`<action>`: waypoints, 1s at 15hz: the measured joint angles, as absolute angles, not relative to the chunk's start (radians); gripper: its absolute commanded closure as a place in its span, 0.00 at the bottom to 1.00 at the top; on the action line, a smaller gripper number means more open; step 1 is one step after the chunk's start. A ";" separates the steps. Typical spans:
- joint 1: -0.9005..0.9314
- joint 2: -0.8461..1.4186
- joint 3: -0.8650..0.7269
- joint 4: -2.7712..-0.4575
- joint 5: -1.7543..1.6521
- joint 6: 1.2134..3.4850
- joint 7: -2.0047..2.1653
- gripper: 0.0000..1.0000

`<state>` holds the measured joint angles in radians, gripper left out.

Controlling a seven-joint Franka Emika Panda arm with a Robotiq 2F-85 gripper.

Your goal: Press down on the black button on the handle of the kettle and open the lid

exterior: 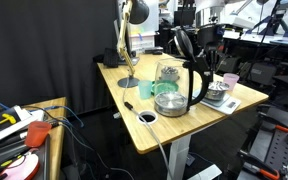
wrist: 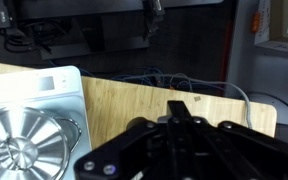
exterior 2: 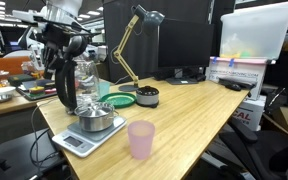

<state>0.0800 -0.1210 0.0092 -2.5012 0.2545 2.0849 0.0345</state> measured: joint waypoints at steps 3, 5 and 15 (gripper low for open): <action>0.078 -0.097 0.002 -2.497 0.296 2.086 0.006 1.00; 0.071 -0.136 -0.005 -2.482 0.297 2.085 0.000 1.00; 0.066 -0.647 -0.033 -2.480 0.275 1.799 -0.024 0.87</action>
